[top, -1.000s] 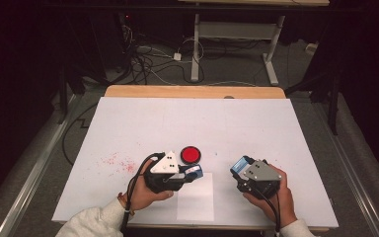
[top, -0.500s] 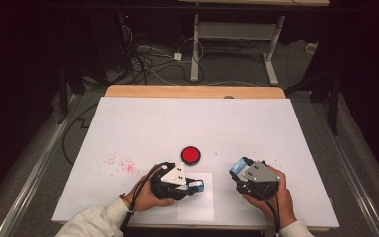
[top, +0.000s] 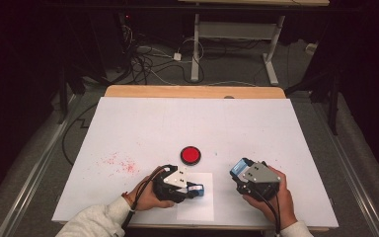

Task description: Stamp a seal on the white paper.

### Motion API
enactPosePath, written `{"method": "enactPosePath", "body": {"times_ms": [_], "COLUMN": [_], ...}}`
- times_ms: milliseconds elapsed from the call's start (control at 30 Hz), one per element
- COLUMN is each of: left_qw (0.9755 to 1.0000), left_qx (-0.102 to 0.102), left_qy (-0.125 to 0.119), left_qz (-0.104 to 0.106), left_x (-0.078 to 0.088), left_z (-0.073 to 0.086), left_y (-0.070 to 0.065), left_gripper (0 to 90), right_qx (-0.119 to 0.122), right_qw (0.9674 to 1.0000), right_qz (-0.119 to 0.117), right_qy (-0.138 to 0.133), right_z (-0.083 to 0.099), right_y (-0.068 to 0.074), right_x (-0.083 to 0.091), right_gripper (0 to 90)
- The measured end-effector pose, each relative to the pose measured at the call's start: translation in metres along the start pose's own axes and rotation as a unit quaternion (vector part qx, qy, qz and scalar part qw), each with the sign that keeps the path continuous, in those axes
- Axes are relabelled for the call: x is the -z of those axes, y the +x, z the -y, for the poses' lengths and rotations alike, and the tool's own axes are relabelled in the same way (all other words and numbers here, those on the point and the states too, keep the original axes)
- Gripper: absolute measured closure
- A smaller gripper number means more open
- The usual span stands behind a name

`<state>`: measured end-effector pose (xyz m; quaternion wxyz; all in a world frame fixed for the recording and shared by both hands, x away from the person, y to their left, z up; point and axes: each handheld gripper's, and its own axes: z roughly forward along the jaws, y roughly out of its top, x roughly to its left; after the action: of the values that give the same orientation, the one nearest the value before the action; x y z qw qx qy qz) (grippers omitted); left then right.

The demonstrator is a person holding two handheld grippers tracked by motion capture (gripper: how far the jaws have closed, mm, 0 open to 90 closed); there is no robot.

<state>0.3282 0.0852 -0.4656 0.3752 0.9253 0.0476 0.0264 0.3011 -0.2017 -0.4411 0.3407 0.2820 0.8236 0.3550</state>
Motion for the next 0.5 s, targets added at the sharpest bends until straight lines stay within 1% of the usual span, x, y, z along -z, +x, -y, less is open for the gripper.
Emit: {"method": "enactPosePath", "body": {"times_ms": [33,133,233,500], "left_qw": [1.0000,1.0000,1.0000,0.9999], "left_qx": [0.001,-0.006,-0.004,-0.006], "left_qy": [-0.001,0.001,-0.003,0.002], "left_qz": [-0.001,-0.008,-0.007,-0.010], "left_x": [-0.0002,-0.0004,-0.0011,-0.0018], "left_z": [0.0005,0.0005,0.0023,0.0016], "left_y": [-0.0002,-0.0024,-0.0021,-0.0030], "left_gripper": [68.0,68.0,68.0,67.9], "right_qx": [0.001,0.002,0.003,0.005], "right_qw": [1.0000,1.0000,1.0000,1.0000], "right_qz": [0.000,0.000,-0.001,-0.001], "right_qy": [0.000,0.000,0.001,0.002], "right_z": [-0.0001,-0.0002,0.0001,0.0001], "right_y": [0.0000,0.0006,0.0011,0.0017], "right_x": [0.0004,0.0008,0.0004,0.0002], "right_gripper": [40.9,40.8,40.8,40.8]}}
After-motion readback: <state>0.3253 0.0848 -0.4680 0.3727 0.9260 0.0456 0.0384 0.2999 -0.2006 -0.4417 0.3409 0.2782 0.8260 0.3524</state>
